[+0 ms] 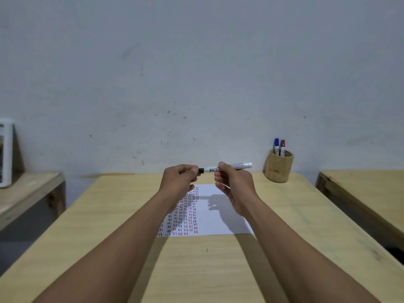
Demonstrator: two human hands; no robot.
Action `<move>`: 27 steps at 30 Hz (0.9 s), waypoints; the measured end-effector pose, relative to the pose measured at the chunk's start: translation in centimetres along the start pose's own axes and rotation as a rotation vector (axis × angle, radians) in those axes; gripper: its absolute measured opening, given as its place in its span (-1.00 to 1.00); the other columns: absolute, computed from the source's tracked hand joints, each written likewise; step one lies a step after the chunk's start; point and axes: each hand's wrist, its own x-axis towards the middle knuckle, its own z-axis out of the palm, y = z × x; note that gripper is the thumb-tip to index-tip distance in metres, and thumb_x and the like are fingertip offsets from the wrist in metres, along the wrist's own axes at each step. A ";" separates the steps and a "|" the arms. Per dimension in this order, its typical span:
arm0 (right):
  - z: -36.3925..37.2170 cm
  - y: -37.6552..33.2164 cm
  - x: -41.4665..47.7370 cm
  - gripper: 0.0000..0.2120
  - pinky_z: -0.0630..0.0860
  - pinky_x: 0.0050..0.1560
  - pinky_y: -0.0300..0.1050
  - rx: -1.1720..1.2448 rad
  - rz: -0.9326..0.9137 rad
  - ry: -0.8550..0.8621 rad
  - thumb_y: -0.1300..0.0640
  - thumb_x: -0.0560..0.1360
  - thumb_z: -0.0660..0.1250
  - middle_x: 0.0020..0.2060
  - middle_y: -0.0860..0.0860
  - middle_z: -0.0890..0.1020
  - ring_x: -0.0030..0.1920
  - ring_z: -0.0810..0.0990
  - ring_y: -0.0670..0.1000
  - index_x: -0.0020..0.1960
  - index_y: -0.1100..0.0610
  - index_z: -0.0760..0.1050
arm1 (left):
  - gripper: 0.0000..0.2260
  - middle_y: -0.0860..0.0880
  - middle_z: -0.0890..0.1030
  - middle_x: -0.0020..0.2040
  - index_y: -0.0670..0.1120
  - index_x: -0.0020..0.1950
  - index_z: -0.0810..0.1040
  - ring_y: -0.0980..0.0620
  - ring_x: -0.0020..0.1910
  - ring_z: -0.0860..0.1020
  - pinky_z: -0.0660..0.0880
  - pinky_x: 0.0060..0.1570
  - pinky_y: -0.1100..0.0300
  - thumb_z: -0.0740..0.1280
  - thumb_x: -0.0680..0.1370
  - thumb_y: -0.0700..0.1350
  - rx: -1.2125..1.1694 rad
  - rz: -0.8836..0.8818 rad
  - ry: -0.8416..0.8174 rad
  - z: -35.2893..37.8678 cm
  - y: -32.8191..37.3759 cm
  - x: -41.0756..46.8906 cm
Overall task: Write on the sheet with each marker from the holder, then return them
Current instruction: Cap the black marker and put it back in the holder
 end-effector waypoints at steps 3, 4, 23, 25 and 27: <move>-0.3 -0.5 -0.3 -0.84 0.60 -0.35 -0.30 0.042 0.010 -0.017 0.17 0.56 0.45 -0.34 0.07 0.65 -0.39 0.61 -0.09 -0.10 0.27 0.63 | -0.87 -0.06 0.73 -0.05 -0.16 0.08 0.68 0.07 -0.09 0.63 0.61 0.04 0.12 0.39 0.60 -0.16 -0.052 -0.012 0.001 0.5 0.3 0.0; -0.3 -0.5 -0.4 -0.85 0.60 -0.35 -0.30 0.055 0.009 -0.020 0.17 0.56 0.45 -0.34 0.06 0.65 -0.39 0.62 -0.09 -0.10 0.27 0.63 | -0.88 -0.07 0.73 -0.06 -0.17 0.07 0.68 0.08 -0.09 0.63 0.61 0.02 0.14 0.39 0.60 -0.16 -0.067 -0.013 0.004 0.6 0.4 -0.1; -1.5 -2.4 0.5 -0.36 0.60 -0.35 -0.25 0.059 -0.063 0.225 0.24 0.54 0.44 -0.24 0.08 0.65 -0.40 0.62 -0.07 0.54 0.24 0.26 | -0.91 -0.03 0.75 -0.13 0.05 -0.21 0.72 -0.04 0.01 0.69 0.60 0.15 -0.09 0.45 0.48 -0.07 0.010 0.084 0.109 5.4 2.8 -1.1; -2.0 -3.2 0.3 -0.58 0.59 -0.31 -0.17 -0.147 -0.160 0.203 0.20 0.59 0.34 -0.23 0.09 0.63 -0.39 0.60 -0.03 0.42 0.17 0.37 | -0.92 -0.04 0.74 -0.14 0.05 -0.21 0.72 -0.06 0.00 0.69 0.61 0.13 -0.08 0.45 0.48 -0.06 0.026 0.102 0.124 6.4 3.3 -0.9; -2.7 -4.1 0.2 -0.79 0.62 -0.28 -0.08 -0.390 -0.217 0.191 0.17 0.61 0.25 -0.20 0.10 0.66 -0.36 0.62 -0.01 0.20 0.16 0.53 | -0.93 -0.07 0.73 -0.15 0.04 -0.18 0.73 -0.08 -0.05 0.69 0.63 0.03 -0.01 0.45 0.48 -0.07 0.064 0.137 0.139 7.3 4.1 -0.6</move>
